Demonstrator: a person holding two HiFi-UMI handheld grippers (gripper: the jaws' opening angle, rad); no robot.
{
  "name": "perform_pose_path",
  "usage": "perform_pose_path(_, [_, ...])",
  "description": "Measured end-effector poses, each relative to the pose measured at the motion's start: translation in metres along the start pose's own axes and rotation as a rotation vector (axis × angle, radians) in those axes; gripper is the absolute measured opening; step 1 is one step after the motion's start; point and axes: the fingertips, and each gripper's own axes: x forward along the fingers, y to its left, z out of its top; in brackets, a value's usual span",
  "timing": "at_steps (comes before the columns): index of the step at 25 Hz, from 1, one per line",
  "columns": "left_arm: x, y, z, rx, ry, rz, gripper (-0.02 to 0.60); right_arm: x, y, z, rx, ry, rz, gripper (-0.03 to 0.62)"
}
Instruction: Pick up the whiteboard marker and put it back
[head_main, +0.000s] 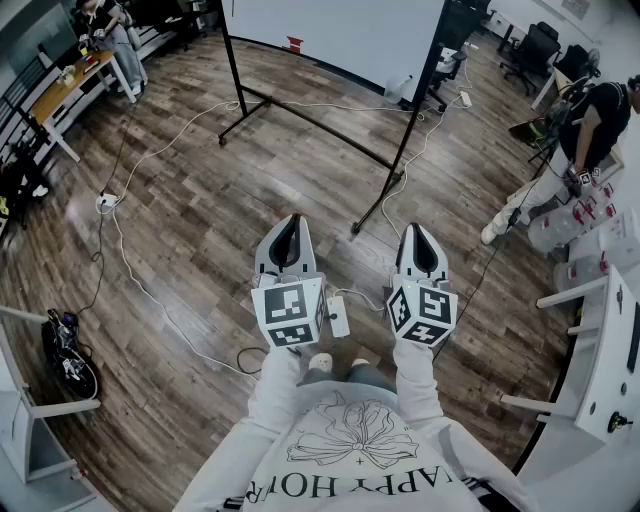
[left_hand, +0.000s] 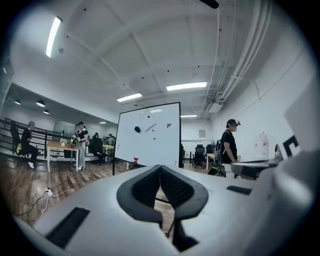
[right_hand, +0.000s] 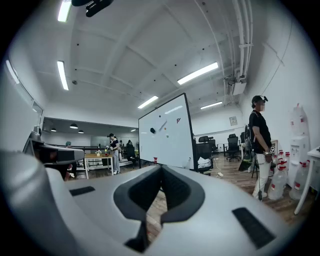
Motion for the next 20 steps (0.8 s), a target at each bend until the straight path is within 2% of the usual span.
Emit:
perform_pose_path(15, [0.006,0.015,-0.006,0.012,0.01,-0.007,0.006,0.009,0.01,-0.008,0.007,-0.002,0.0,0.003])
perform_pose_path(20, [0.007,0.024,-0.006,0.014,0.016,0.013,0.006,0.015,0.015,-0.01,0.006,0.007,0.02,0.003])
